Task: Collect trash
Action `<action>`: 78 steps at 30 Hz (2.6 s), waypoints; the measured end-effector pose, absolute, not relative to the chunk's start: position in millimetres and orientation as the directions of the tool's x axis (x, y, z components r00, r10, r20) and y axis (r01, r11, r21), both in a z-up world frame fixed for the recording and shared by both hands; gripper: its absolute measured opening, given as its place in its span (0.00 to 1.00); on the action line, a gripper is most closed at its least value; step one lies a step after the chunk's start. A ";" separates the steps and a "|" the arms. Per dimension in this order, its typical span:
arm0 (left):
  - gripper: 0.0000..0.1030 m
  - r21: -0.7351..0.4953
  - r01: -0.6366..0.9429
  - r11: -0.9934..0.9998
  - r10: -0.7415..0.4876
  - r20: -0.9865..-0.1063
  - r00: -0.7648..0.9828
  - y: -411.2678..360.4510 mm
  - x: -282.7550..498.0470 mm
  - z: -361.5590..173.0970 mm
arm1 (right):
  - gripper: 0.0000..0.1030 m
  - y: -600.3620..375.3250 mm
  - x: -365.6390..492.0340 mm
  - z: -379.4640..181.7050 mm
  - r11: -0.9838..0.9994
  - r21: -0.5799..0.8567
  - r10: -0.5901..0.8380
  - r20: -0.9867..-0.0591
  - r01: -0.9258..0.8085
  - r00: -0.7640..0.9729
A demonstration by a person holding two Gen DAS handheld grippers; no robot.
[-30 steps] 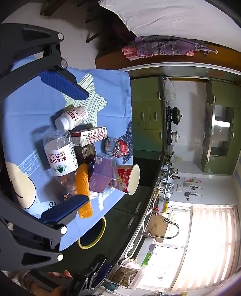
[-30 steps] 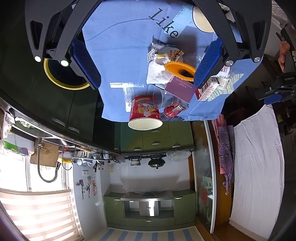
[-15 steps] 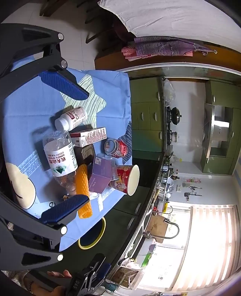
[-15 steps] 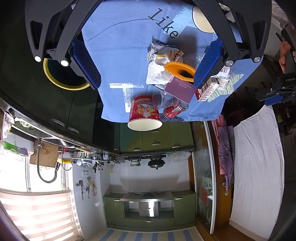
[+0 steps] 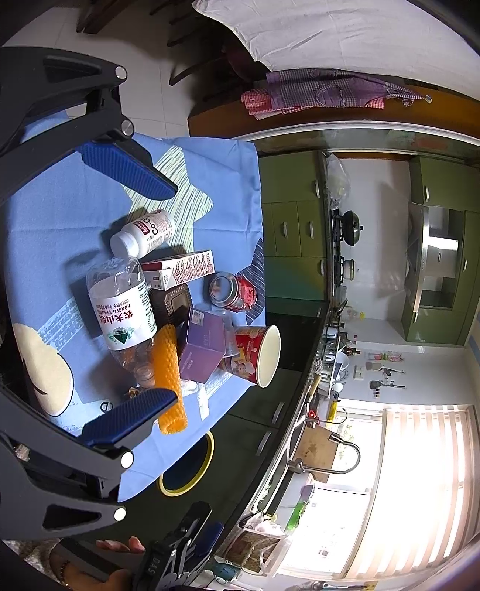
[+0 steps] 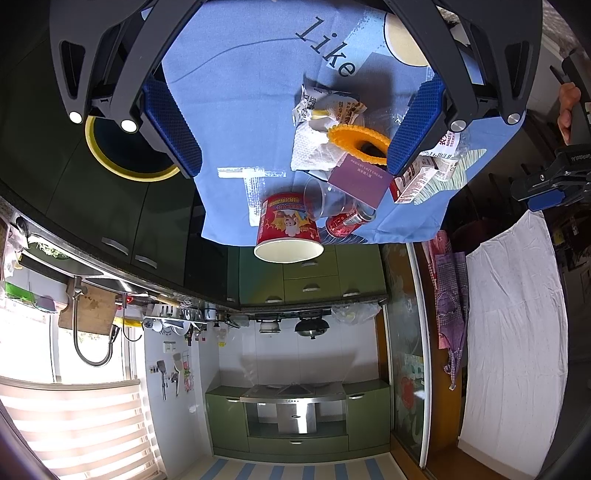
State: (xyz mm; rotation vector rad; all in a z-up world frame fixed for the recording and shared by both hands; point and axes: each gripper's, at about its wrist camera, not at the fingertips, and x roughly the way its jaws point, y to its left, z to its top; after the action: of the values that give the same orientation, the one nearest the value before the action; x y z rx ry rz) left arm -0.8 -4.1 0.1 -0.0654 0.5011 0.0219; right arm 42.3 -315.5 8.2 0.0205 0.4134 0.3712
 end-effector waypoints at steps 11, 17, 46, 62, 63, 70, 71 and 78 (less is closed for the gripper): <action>0.94 -0.058 -0.031 0.998 -0.001 -0.485 0.875 -4.9 0.2 -1.1 | 0.96 -314.0 43.2 5.5 0.933 0.094 0.357 -0.391 -0.348 0.849; 0.94 -0.057 -0.030 0.998 -0.001 -0.485 0.874 -5.1 -0.1 -1.0 | 0.96 -312.6 44.9 1.8 0.932 0.095 0.357 -0.392 -0.349 0.848; 0.94 -0.056 -0.021 0.998 -0.009 -0.494 0.870 -8.1 1.5 -5.4 | 0.96 -311.9 46.0 -0.1 0.931 0.099 0.360 -0.393 -0.351 0.846; 0.94 -0.054 -0.022 0.998 -0.008 -0.495 0.869 -7.7 2.2 -4.7 | 0.96 -309.2 48.2 -3.5 0.933 0.099 0.357 -0.399 -0.347 0.845; 0.94 -0.053 -0.020 0.998 -0.009 -0.497 0.868 -7.2 3.8 -5.3 | 0.96 -309.5 48.9 -3.2 0.933 0.100 0.357 -0.400 -0.347 0.844; 0.94 -0.055 -0.043 0.998 0.008 -0.516 0.857 12.4 39.4 -5.6 | 0.96 -311.4 72.2 -2.2 0.924 0.113 0.378 -0.431 -0.367 0.820; 0.94 -0.057 -0.047 0.997 0.010 -0.518 0.855 16.2 47.0 -4.0 | 0.96 -312.1 76.0 -0.6 0.926 0.104 0.371 -0.435 -0.364 0.820; 0.94 -0.057 -0.120 0.991 0.075 -0.506 0.859 57.4 114.8 7.9 | 0.96 -311.2 146.8 25.0 0.921 0.079 0.363 -0.524 -0.380 0.771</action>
State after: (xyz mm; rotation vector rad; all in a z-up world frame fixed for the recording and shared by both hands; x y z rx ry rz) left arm 114.8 57.4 7.9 -0.0875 0.5274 0.1022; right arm 146.8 -311.2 25.0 -0.0325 0.5611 0.4031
